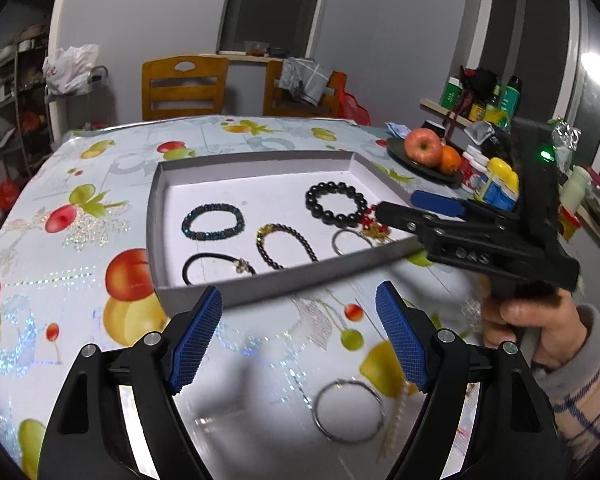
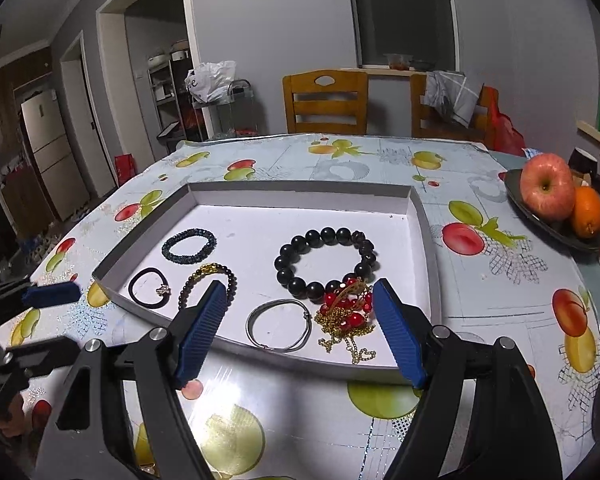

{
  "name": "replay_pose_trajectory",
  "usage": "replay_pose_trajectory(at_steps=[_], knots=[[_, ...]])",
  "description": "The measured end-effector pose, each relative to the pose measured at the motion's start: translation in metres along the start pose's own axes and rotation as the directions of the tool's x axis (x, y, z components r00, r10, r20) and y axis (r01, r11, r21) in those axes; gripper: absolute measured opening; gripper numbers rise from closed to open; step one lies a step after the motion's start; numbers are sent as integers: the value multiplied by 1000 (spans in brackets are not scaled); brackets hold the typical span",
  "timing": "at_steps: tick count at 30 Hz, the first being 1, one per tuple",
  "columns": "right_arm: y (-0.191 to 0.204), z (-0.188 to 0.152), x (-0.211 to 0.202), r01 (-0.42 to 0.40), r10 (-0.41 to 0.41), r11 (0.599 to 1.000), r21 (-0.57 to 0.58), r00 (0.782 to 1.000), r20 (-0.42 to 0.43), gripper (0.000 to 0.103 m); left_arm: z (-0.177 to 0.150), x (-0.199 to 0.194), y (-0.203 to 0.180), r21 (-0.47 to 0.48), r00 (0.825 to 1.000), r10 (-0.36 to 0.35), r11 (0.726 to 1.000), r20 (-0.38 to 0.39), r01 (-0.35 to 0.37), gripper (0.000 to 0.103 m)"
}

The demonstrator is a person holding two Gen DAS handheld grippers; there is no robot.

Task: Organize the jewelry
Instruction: 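Move both open tools back over the remaining jewelry on the table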

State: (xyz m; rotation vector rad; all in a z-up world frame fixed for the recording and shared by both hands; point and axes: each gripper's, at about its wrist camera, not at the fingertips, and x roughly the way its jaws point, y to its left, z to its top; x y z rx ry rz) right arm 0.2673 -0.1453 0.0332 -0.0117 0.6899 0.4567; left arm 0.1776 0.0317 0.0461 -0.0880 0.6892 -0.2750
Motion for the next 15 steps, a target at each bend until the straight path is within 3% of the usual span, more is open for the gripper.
replay_pose_trajectory(at_steps=[15], knots=[[-16, -35, -48, 24, -24, 1000, 19, 999, -29, 75, -34, -13, -10, -6, 1000, -18, 1000, -26, 18, 80]])
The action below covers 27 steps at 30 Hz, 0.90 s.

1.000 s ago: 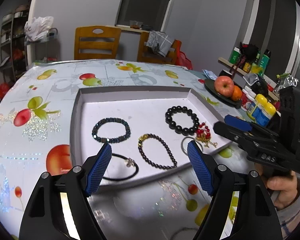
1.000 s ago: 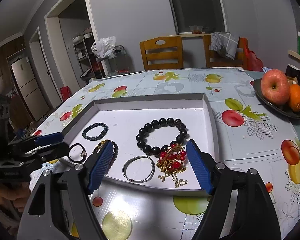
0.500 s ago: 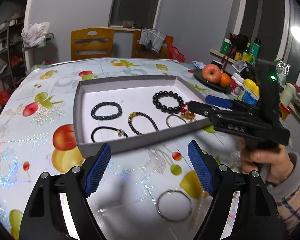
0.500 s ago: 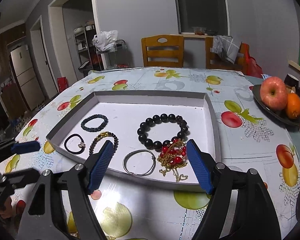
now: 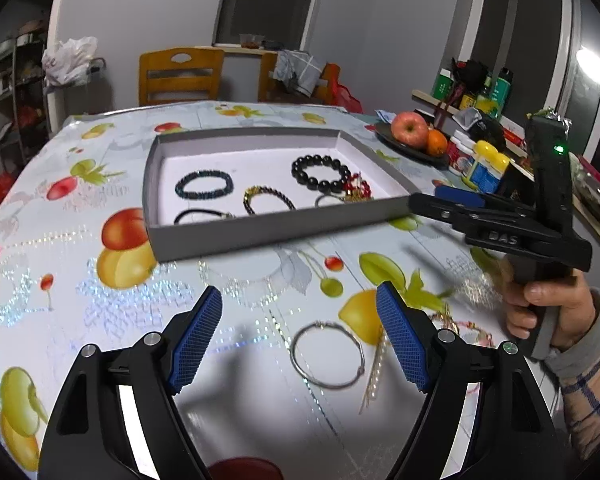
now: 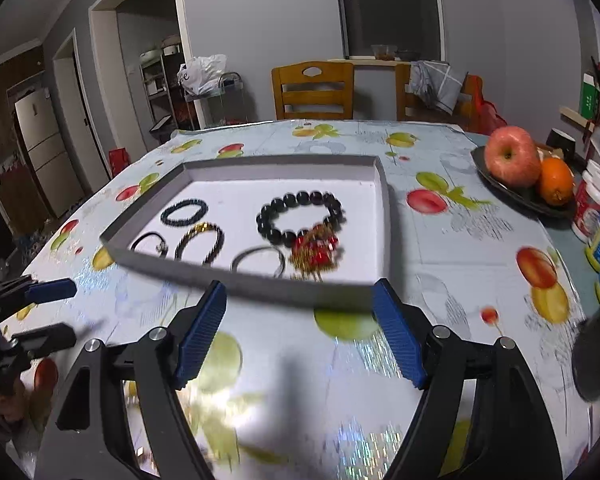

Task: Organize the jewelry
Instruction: 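Move both open tools back over the remaining jewelry on the table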

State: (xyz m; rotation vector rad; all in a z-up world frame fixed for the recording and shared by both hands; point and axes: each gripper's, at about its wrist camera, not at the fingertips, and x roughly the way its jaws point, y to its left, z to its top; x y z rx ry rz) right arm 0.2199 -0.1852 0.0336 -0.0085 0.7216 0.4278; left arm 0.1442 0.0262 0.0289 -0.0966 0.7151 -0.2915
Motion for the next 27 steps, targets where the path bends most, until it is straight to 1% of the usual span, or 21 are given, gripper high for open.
replay_pose_trajectory(at_steps=[3, 6, 9, 12, 14, 19, 21, 23, 27], knots=[[-2, -9, -10, 13, -13, 1000, 9, 1000, -4, 75, -3, -4, -2, 6, 1000, 0, 1000, 12, 0, 80], [2, -17, -15, 30, -30, 1000, -10, 999, -34, 75, -6, -8, -9, 29, 1000, -3, 1000, 14, 3, 80], [8, -28, -22, 1, -3, 1000, -22, 998, -69, 75, -10, -11, -16, 54, 1000, -19, 998, 7, 19, 80], [13, -37, -32, -22, 19, 999, -30, 997, -78, 75, -15, -14, -22, 81, 1000, -9, 997, -1, 9, 80], [17, -43, -38, -30, 27, 999, -33, 996, -82, 75, -18, -12, -25, 92, 1000, -1, 996, -24, 4, 80], [27, -54, -53, -46, 42, 998, -53, 996, -78, 77, -19, -6, -21, 69, 998, 10, 998, -61, -6, 80], [31, -58, -53, -57, 52, 996, -61, 995, -84, 77, -19, -1, -19, 64, 996, 12, 998, -89, -6, 80], [34, -63, -50, -68, 61, 995, -67, 992, -107, 77, -19, 3, -19, 60, 994, 14, 998, -111, -7, 78], [39, -65, -52, -66, 57, 994, -91, 993, -99, 77, -19, 9, -17, 47, 990, 18, 999, -137, -12, 74]])
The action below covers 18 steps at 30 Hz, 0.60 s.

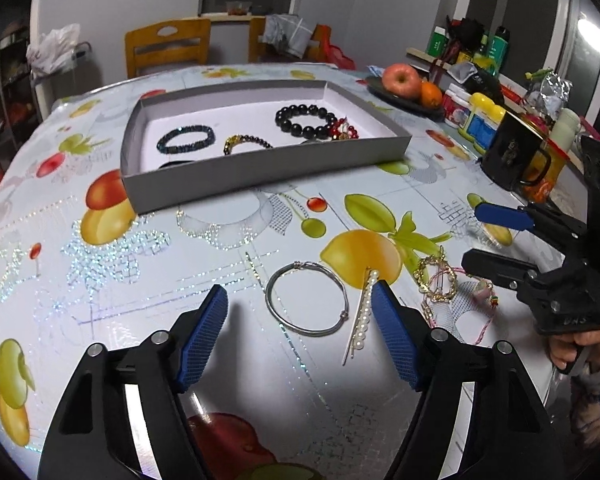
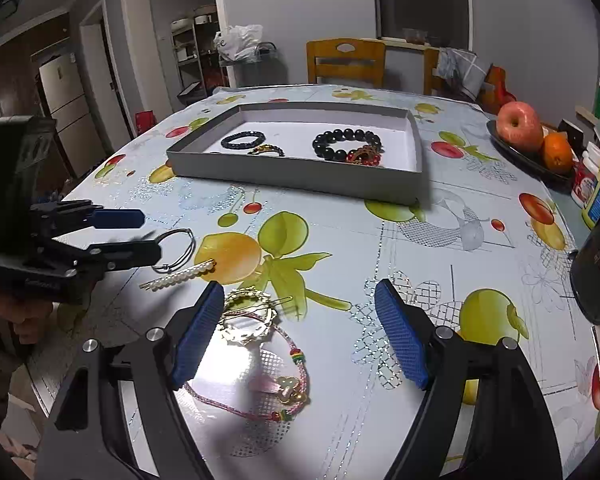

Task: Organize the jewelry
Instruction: 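Move both open tools back over the remaining jewelry on the table, then grasp the silver bangle with the left tool while the right tool grasps the gold bangle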

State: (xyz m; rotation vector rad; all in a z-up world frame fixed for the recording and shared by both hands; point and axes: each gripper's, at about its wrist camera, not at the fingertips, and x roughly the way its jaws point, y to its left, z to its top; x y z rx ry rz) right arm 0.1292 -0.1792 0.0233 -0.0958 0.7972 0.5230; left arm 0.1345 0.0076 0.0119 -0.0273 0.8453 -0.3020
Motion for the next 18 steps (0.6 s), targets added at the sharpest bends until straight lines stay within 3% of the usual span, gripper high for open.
replay_pose_trajectory(at_steps=[9, 18], knots=[[0, -2, -4, -15, 15, 1000, -2, 1000, 21, 77, 0, -1, 0, -9, 1000, 11, 1000, 1, -11, 70], [9, -3, -3, -45, 46, 998, -48, 999, 12, 77, 4, 12, -1, -1, 999, 21, 1000, -48, -21, 66]])
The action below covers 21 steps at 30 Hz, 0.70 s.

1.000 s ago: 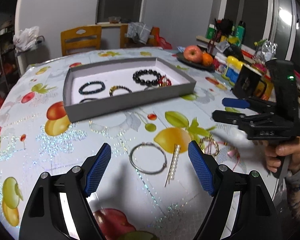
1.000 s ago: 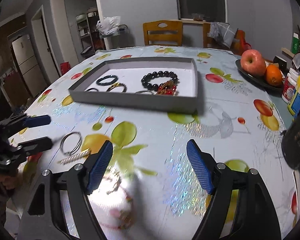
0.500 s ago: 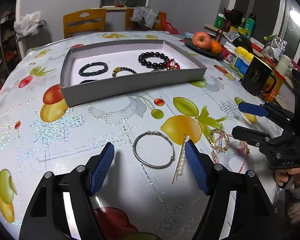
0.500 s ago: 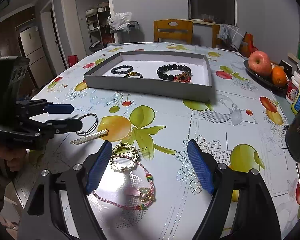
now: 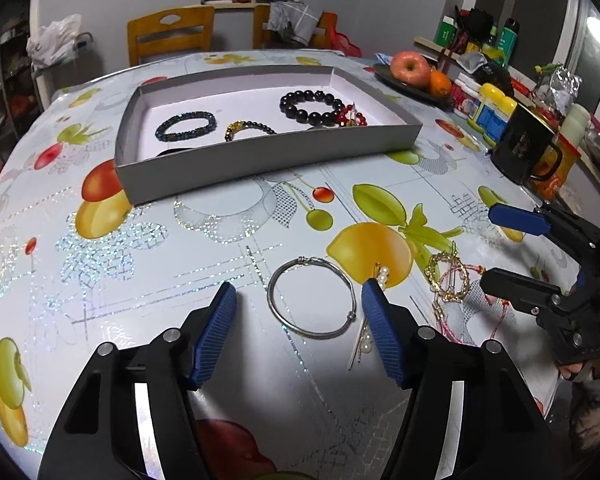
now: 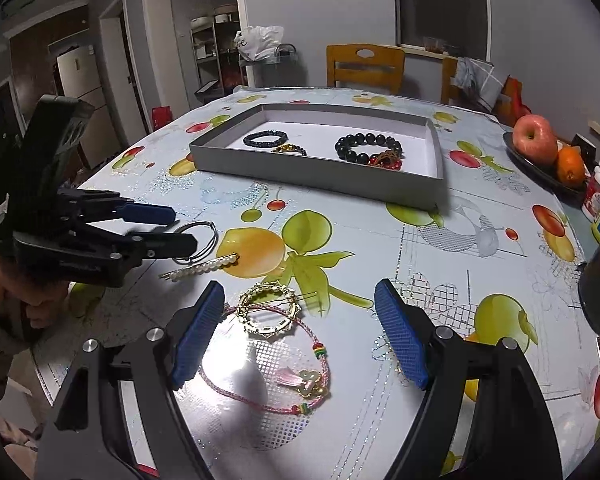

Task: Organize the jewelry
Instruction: 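Grasp the silver bangle with the left tool while the right tool grasps the gold bangle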

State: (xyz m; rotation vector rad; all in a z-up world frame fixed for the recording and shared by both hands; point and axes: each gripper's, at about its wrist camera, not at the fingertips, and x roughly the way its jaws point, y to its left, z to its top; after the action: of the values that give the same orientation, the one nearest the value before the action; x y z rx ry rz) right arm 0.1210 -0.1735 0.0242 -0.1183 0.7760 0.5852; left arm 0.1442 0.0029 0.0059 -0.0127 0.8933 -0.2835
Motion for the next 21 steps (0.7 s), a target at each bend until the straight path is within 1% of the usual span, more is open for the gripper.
replay_pose_trajectory(at_steps=[6, 10, 11, 12, 13, 16, 21], knots=[[-2, 0, 0, -10, 10, 1000, 7, 1000, 0, 77, 5, 7, -7, 34, 999, 37, 999, -11, -37, 66], [-1, -1, 0, -12, 12, 1000, 4, 1000, -1, 77, 7, 10, -9, 44, 999, 49, 998, -15, -48, 66], [-1, -1, 0, -12, 12, 1000, 4, 1000, -1, 77, 6, 10, -9, 52, 998, 54, 997, -16, -53, 64], [-1, -1, 0, -13, 13, 1000, 4, 1000, -1, 77, 6, 10, -10, 63, 998, 62, 996, -17, -61, 55], [-1, -1, 0, -13, 13, 1000, 3, 1000, -1, 77, 5, 9, -11, 76, 998, 64, 995, -15, -63, 50], [1, -1, 1, -14, 13, 1000, -3, 1000, -5, 77, 4, 6, -7, 77, 999, 50, 996, -13, -49, 50], [6, -1, 4, -11, 11, 999, -30, 1000, -20, 77, 1, 1, 4, 56, 998, 57, 997, -9, -57, 50]])
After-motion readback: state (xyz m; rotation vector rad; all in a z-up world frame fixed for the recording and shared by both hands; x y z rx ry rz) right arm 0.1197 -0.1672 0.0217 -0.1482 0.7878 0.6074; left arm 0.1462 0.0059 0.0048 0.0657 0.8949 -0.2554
